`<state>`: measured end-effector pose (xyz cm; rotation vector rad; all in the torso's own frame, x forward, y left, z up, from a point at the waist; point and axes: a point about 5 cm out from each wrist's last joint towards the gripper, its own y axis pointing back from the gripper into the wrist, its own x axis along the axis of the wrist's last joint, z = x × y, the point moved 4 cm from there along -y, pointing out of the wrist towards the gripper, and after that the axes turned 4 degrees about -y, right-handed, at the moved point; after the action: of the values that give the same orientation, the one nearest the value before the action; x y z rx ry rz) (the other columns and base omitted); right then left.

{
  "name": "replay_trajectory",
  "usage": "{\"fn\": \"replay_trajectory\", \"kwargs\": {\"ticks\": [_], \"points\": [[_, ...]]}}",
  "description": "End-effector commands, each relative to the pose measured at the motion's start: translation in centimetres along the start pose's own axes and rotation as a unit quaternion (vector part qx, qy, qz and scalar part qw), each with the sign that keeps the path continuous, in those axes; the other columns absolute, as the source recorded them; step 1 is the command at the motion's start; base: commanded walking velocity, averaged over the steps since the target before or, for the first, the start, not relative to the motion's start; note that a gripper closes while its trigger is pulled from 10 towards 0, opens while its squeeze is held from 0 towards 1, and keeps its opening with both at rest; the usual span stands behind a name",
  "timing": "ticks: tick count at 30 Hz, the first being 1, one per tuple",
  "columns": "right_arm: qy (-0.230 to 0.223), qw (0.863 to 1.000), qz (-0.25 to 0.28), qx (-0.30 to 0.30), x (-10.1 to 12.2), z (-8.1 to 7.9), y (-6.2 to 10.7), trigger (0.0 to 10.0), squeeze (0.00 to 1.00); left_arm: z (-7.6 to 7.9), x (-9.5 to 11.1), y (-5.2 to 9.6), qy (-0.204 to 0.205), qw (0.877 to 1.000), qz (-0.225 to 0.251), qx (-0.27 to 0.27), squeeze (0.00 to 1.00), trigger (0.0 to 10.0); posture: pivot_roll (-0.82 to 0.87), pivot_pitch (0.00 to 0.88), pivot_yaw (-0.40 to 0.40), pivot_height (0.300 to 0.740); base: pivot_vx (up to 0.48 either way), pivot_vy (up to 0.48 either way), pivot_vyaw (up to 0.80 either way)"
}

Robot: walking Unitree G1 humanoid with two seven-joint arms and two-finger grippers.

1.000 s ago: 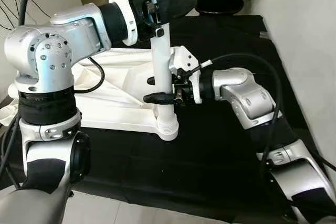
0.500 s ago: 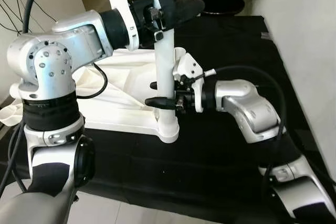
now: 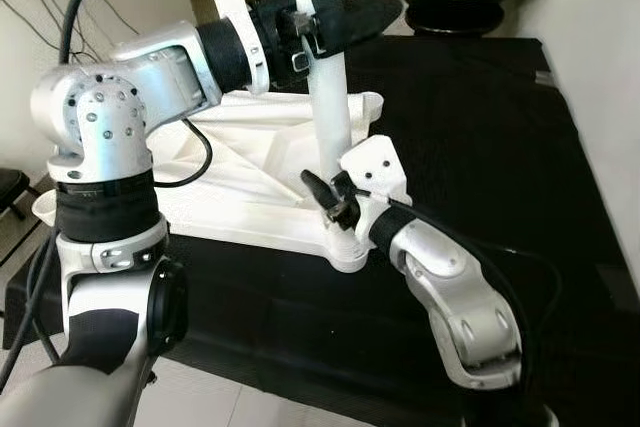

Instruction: Building children table

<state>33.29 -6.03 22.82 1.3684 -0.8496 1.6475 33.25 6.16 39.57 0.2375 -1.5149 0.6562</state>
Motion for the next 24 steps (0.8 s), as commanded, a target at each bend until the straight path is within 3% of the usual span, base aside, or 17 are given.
{"fn": "replay_trajectory", "kwargs": {"ticks": [1, 10, 11, 12, 14, 15, 16, 17, 24], "points": [[-0.019, 0.995, -0.081, -0.053, -3.8, 2.1, 0.4, 0.0, 0.00, -0.3, -0.4, 0.0, 0.002, 1.000, 0.000, 0.008, 0.00, 10.0, -0.02, 0.143, 0.047, 0.740, 0.000, 0.000, 0.00], [-0.032, 0.995, -0.073, -0.059, -3.2, 1.2, 0.5, 0.0, 0.00, 0.2, -1.1, 0.5, 0.006, 1.000, -0.017, -0.007, 0.00, 10.0, -0.03, 0.136, 0.050, 0.740, 0.000, 0.000, 0.00], [-0.035, 0.995, -0.068, -0.061, -3.0, 1.0, 0.5, 0.0, 0.00, 0.5, -1.4, 0.5, 0.004, 1.000, -0.027, -0.017, 0.00, 9.1, -0.02, 0.136, 0.051, 0.740, 0.000, 0.000, 0.00], [-0.039, 0.995, -0.065, -0.063, -2.8, 0.9, 0.5, 0.0, 0.00, 0.9, -1.9, 0.5, 0.002, 0.999, -0.034, -0.026, 0.00, 7.0, -0.02, 0.136, 0.051, 0.740, 0.000, 0.000, 0.00], [-0.041, 0.995, -0.063, -0.065, -2.7, 0.9, 0.5, 0.0, 0.00, 1.1, -2.1, 0.4, 0.001, 0.999, -0.038, -0.032, 0.00, 7.0, -0.02, 0.136, 0.051, 0.740, 0.000, 0.000, 0.00], [-0.045, 0.995, -0.061, -0.063, -2.6, 0.8, 0.5, 0.0, 0.00, 1.3, -2.4, 0.3, -0.003, 0.998, -0.043, -0.036, 0.00, 3.8, -0.03, 0.137, 0.055, 0.740, 0.000, 0.000, 0.00], [-0.045, 0.995, -0.061, -0.063, -2.6, 0.8, 0.5, 0.0, 0.00, 1.3, -2.4, 0.3, -0.003, 0.998, -0.043, -0.036, 0.00, 3.8, -0.03, 0.137, 0.055, 0.740, 0.000, 0.000, 0.00], [-0.049, 0.995, -0.061, -0.063, -2.5, 0.7, 0.4, 0.0, 0.00, 1.3, -2.6, 0.2, -0.007, 0.998, -0.046, -0.037, 0.00, 0.0, -0.03, 0.136, 0.057, 0.740, 0.000, 0.000, 0.00], [-0.063, 0.994, -0.051, -0.069, -1.8, 0.8, 0.3, 0.0, 0.00, 1.3, -2.6, 0.0, -0.023, 0.998, -0.049, -0.043, 0.00, 0.0, -0.02, 0.137, 0.064, 0.740, 0.000, 0.000, 0.00]]}}
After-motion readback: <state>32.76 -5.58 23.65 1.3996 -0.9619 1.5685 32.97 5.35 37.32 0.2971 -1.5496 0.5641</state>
